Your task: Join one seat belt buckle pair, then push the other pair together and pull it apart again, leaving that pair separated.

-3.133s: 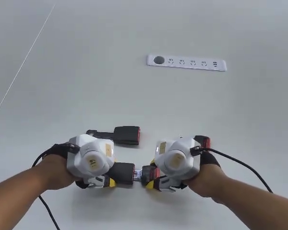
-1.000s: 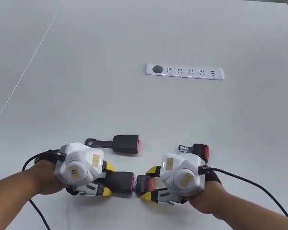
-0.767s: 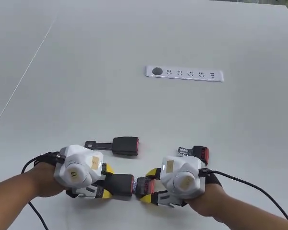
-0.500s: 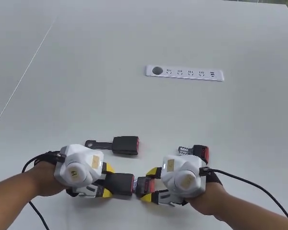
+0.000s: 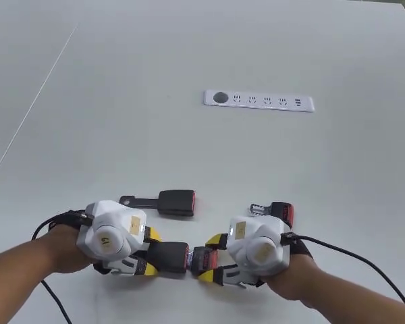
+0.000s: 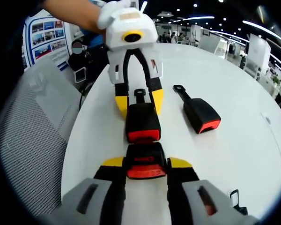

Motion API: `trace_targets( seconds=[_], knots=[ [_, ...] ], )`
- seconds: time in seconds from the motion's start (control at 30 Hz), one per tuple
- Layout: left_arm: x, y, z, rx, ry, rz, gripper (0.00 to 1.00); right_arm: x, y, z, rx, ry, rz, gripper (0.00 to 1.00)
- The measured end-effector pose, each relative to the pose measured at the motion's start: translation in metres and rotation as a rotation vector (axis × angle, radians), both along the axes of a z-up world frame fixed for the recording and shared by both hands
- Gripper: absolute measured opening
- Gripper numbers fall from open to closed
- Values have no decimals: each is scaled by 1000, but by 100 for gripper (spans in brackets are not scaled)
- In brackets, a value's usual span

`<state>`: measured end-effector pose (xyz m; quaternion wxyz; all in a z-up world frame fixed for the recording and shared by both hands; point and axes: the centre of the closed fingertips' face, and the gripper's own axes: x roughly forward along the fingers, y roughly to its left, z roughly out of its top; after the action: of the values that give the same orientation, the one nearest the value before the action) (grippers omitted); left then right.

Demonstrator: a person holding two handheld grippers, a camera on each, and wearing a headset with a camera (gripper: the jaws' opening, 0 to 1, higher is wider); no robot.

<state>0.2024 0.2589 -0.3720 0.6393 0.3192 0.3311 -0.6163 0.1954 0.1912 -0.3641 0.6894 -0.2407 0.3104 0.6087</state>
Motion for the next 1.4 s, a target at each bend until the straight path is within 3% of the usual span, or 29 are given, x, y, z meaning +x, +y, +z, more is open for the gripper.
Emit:
trace_targets(
  seconds=[0.5,0.63,0.7,0.77,0.83,0.87,0.97,1.03,1.2,1.23,1.27,1.3,1.33,1.4],
  knots=[
    [-1,-2,2,13,2,0,32,-2,1,-1,-2,21,-20,34],
    [-2,-3,2,29,10,15,33,-1,0,-1,-23,3,-9,36],
    [-2,-3,2,41,9,22,33,2,-5,0,-60,-42,-15,36],
    [1,-3,3,50,-15,55,34,2,-10,1,-65,-31,-38,38],
    [0,-5,7,15,9,116,40,5,-18,7,-42,-35,-78,47],
    [0,-9,15,-40,23,135,43,7,-22,10,-26,-22,-110,52],
    [7,-11,33,-125,55,241,56,11,-39,24,25,-19,-185,61],
    [14,-7,41,-158,49,287,63,11,-52,26,12,-24,-199,61],
    [21,2,52,-146,6,279,69,22,-77,38,35,-30,-263,65],
    [27,7,53,-112,-52,255,69,25,-82,39,32,-28,-281,66],
    [29,11,53,-84,-84,230,68,30,-90,41,22,-27,-295,68],
    [31,14,53,-63,-89,218,68,34,-95,42,19,-34,-303,69],
    [31,13,55,-80,-67,230,68,41,-102,46,27,-43,-319,69],
    [33,13,58,-91,-62,233,69,52,-112,50,40,-39,-351,70]
  ],
)
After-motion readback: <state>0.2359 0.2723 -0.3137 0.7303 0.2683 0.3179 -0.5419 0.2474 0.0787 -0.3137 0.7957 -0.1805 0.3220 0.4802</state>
